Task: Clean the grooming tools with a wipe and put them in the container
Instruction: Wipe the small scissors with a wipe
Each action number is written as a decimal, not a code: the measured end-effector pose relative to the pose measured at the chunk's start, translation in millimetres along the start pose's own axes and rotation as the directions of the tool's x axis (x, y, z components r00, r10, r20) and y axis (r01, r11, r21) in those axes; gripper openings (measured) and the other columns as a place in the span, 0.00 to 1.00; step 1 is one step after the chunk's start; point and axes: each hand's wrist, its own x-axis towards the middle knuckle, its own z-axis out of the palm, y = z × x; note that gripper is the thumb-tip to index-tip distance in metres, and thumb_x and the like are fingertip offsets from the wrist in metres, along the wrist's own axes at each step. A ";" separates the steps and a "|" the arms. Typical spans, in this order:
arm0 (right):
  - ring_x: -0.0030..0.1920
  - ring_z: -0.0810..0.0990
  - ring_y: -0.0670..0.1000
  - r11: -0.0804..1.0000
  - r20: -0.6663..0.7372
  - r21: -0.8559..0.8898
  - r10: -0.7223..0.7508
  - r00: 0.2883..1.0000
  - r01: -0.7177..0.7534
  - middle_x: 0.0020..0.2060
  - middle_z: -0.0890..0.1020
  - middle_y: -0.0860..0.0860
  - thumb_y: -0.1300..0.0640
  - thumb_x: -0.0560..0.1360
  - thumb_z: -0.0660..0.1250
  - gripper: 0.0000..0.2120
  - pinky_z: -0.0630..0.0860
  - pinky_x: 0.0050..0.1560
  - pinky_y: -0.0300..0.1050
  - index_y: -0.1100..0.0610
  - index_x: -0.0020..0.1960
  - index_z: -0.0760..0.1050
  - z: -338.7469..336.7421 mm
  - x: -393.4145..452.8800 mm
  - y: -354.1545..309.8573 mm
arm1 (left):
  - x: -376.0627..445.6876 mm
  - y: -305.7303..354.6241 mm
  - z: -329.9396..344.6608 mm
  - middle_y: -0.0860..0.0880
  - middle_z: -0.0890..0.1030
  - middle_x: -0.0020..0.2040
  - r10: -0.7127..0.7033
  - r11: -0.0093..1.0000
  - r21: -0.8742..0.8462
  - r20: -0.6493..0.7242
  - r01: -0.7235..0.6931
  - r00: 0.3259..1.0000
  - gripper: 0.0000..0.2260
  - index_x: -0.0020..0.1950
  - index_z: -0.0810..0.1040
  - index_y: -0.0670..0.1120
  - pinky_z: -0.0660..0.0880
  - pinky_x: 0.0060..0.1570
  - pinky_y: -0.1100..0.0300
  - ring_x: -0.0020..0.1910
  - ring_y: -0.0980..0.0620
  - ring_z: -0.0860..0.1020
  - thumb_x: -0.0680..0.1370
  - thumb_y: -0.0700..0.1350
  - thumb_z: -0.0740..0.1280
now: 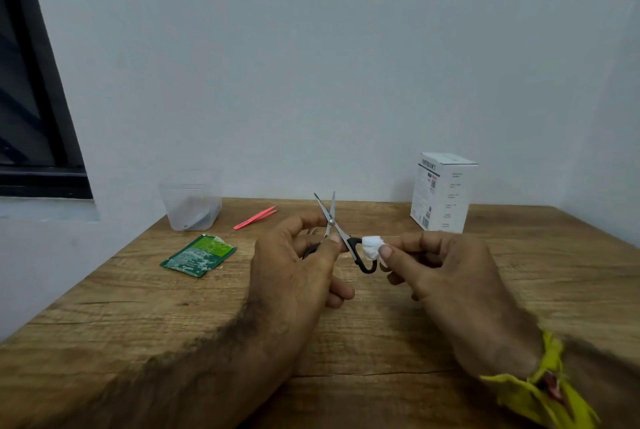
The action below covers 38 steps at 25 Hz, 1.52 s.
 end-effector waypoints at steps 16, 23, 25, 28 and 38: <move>0.43 0.79 0.50 0.864 0.035 0.345 0.378 0.925 -0.366 0.40 0.85 0.55 0.59 0.69 0.77 0.05 0.69 0.37 0.44 0.58 0.36 0.84 7.2 4.9 -4.4 | -10.9 5.2 9.6 0.52 0.88 0.42 0.058 0.998 0.024 0.133 -0.062 0.989 0.13 0.56 0.79 0.54 0.83 0.31 0.54 0.32 0.46 0.86 0.78 0.38 0.71; 0.39 0.83 0.45 0.994 0.103 -0.104 -0.025 0.994 0.035 0.35 0.85 0.47 0.55 0.74 0.73 0.04 0.80 0.39 0.42 0.51 0.40 0.83 5.0 2.2 2.3 | -1.7 -0.9 1.1 0.48 0.88 0.44 -0.124 0.983 -0.113 0.162 0.144 0.979 0.14 0.60 0.79 0.49 0.83 0.31 0.55 0.33 0.44 0.85 0.77 0.37 0.72; 0.39 0.83 0.44 0.978 0.139 -0.174 -0.089 0.986 0.112 0.35 0.85 0.47 0.55 0.74 0.72 0.04 0.81 0.41 0.42 0.51 0.41 0.82 2.4 5.5 5.5 | 2.4 -2.9 -1.1 0.47 0.88 0.45 -0.163 0.971 -0.146 0.185 0.191 0.969 0.14 0.60 0.79 0.48 0.83 0.32 0.55 0.33 0.45 0.85 0.77 0.37 0.72; 0.38 0.84 0.45 0.995 0.214 -0.079 -0.050 0.976 0.068 0.35 0.86 0.48 0.57 0.75 0.72 0.03 0.81 0.40 0.43 0.53 0.42 0.82 -1.2 9.8 8.6 | 7.2 -2.7 -3.1 0.46 0.88 0.46 -0.153 0.974 -0.126 0.247 0.188 0.957 0.12 0.60 0.79 0.48 0.83 0.34 0.54 0.35 0.44 0.86 0.77 0.39 0.72; 0.42 0.79 0.42 0.838 0.418 -0.304 -0.311 0.854 0.454 0.39 0.81 0.44 0.58 0.77 0.68 0.04 0.75 0.41 0.34 0.50 0.45 0.79 -12.8 30.3 18.0 | 24.8 -8.2 -17.7 0.42 0.87 0.42 -0.087 0.996 -0.018 0.203 0.093 0.975 0.02 0.46 0.83 0.42 0.80 0.32 0.60 0.35 0.48 0.84 0.76 0.40 0.74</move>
